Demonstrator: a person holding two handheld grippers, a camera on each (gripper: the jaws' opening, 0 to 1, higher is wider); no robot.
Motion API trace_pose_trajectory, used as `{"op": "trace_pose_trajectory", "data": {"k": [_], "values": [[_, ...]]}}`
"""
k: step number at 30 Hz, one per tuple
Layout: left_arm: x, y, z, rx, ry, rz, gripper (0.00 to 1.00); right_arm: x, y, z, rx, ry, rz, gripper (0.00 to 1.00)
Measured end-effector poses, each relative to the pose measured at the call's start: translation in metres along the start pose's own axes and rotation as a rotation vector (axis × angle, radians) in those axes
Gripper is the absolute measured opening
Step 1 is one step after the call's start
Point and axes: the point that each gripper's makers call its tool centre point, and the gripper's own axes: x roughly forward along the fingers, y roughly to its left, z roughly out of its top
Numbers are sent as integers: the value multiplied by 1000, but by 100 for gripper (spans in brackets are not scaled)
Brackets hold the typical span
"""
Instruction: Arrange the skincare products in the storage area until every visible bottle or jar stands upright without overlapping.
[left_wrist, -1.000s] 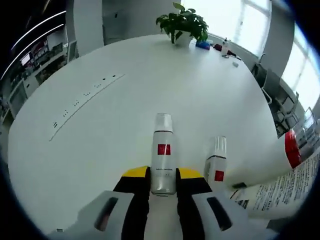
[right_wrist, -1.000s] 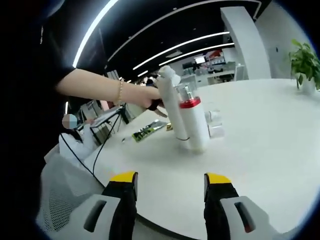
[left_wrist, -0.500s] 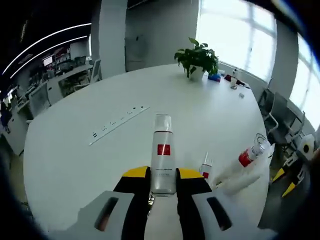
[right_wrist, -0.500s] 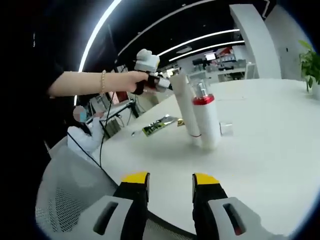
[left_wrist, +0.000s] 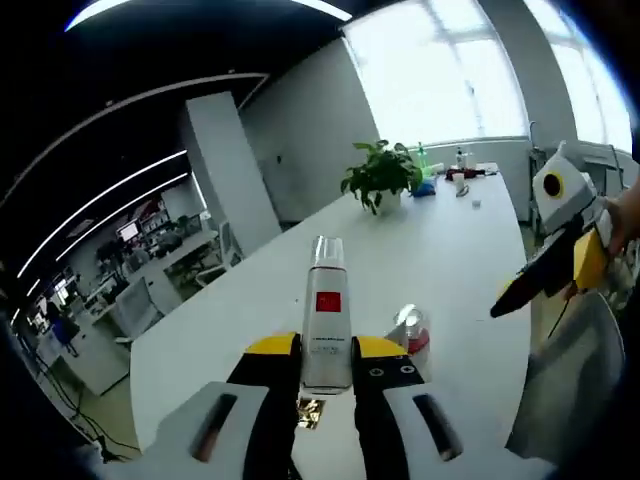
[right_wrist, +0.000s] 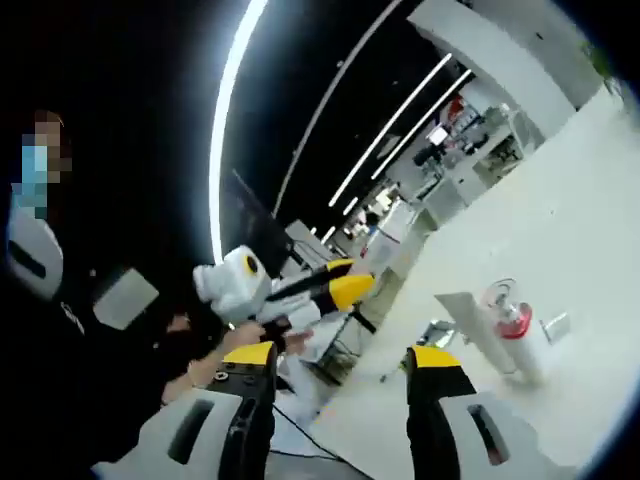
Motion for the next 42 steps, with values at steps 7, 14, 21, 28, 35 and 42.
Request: {"op": "trace_pose_trajectory", "data": {"k": [7,14,21,28,35,42], "values": [[-36,-30,28,73,-71,22,16,23,1,16,73,-60,-12,46],[-56,-49,27,138,-73,42,16,30,20,15,51,-59,17,33],[-64,-49,21,88,-80,39,17,27,17,8,7,-33,5,12],[-71,-52,16,50,-85,22,17,23,32,0,-140,50,98,10],[-76,-55,20,99,-71,54,17,27,32,-3,-54,46,83,12],[-77,-57,27,60,-93,67,17,26,34,3,-12,-7,89,12]]}}
